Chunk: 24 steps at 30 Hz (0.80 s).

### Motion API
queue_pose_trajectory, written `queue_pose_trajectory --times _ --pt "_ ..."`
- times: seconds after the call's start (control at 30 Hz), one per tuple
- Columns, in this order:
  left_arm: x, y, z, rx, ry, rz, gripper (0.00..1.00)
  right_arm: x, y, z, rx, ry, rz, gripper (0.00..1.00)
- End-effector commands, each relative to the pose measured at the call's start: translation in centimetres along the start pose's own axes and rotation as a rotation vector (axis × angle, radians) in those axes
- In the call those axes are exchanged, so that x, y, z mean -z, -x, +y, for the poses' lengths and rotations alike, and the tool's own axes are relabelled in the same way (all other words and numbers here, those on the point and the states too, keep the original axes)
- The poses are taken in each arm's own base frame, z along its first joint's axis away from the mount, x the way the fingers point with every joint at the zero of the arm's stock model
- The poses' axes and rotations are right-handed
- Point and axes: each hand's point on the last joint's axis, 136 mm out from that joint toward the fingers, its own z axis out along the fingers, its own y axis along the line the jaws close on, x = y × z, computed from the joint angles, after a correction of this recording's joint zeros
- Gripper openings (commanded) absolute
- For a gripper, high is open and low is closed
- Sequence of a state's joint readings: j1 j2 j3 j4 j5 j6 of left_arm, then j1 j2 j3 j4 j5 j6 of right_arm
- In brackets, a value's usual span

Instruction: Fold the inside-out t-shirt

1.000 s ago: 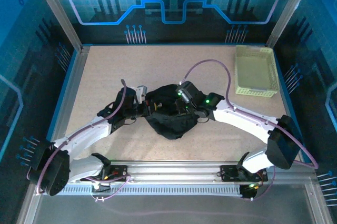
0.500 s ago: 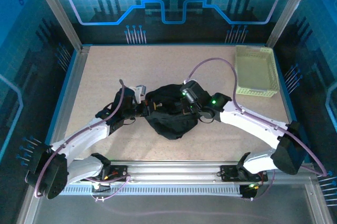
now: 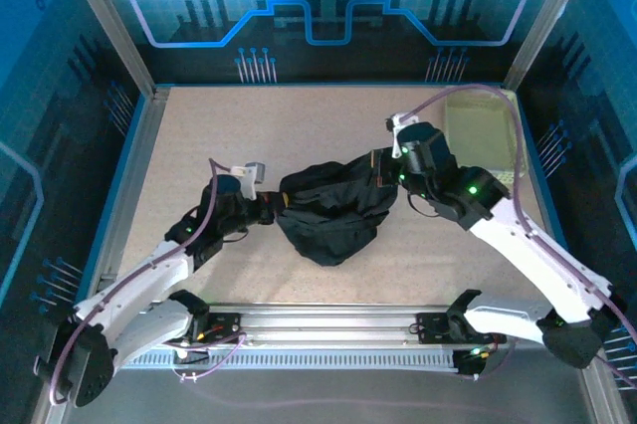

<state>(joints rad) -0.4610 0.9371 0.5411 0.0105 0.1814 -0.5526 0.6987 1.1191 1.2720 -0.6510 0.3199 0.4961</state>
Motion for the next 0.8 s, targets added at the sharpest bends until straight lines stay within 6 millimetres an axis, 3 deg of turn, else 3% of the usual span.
queue_pose_trajectory --times 0.0,0.07,0.13,0.23,0.3,0.4,0.53,0.63,0.77 --pt "-0.2 -0.4 0.9 0.002 0.039 0.007 0.12 0.6 0.1 -0.7 0.002 -0.005 -0.001 0.0" --pt "-0.8 -1.0 2.6 0.008 0.125 0.048 0.15 -0.2 -0.8 -1.2 -0.007 -0.022 0.018 0.0" --pt "-1.2 -1.4 4.5 0.009 0.236 0.099 0.32 -1.2 -1.9 -1.7 -0.025 -0.033 0.051 0.0" --pt "-0.7 -0.7 4.9 -0.039 0.323 0.139 0.44 -2.1 -2.7 -0.7 -0.027 0.023 0.087 0.0" --pt "-0.1 0.2 2.9 -0.107 0.268 0.115 0.6 -2.0 -2.5 0.3 -0.023 0.074 0.089 0.0" --pt "0.8 1.2 -2.6 -0.301 0.113 0.053 0.81 -1.3 -1.6 1.7 -0.009 0.13 0.07 0.0" --pt "1.3 1.3 -9.3 -0.485 -0.087 -0.018 0.94 -0.5 -0.5 2.9 -0.003 0.178 0.048 0.0" --pt "-0.1 1.1 -11.2 -0.574 -0.115 -0.008 0.96 0.0 0.0 3.6 -0.001 0.208 0.04 0.0" --pt "-2.8 1.1 -11.9 -0.646 -0.103 0.027 0.97 1.0 0.5 4.5 0.006 0.25 0.03 0.0"
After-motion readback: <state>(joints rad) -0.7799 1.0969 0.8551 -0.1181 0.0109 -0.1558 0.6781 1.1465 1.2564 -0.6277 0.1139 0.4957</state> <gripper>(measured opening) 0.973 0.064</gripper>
